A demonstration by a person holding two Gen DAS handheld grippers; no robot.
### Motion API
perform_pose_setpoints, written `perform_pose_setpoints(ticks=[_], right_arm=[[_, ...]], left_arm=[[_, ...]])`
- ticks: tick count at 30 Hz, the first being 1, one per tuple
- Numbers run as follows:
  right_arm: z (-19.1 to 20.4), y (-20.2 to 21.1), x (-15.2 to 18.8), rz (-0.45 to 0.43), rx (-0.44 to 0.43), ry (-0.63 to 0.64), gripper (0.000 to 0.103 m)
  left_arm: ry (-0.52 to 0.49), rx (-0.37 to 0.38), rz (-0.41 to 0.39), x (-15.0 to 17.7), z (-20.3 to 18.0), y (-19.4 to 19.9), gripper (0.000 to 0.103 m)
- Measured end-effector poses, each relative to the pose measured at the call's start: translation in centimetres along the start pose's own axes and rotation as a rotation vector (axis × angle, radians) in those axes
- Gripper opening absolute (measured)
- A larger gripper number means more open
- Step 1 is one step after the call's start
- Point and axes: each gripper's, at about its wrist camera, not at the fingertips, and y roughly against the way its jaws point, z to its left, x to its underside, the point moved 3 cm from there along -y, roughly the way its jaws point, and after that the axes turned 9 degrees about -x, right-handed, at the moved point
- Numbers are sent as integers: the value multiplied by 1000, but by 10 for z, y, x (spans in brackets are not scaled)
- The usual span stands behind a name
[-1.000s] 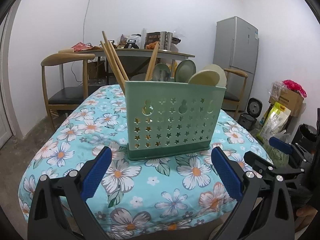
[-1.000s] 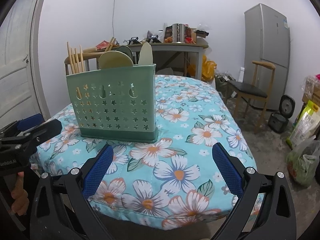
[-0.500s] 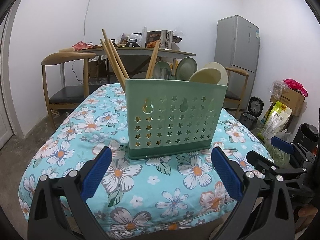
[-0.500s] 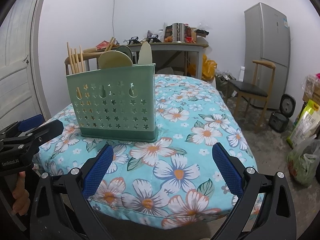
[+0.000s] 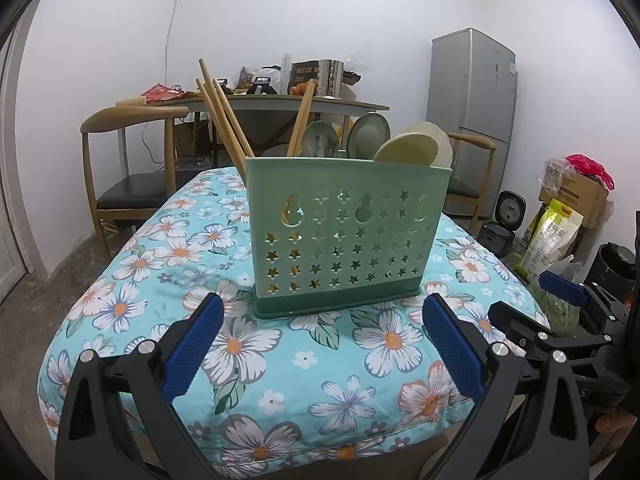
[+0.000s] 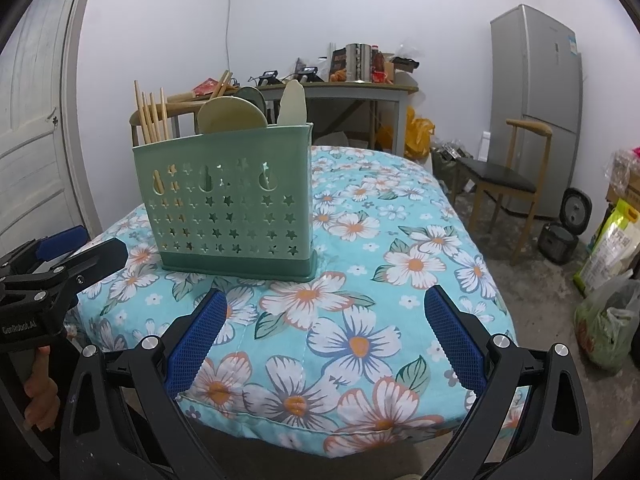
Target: Organize utensils
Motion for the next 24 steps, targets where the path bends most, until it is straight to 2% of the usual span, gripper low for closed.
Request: perform_pose_setpoints(ticks=[24], right_arm=[[-1, 0, 1, 3, 0, 0, 95]], left_arm=[[-1, 0, 2, 1, 0, 0, 97]])
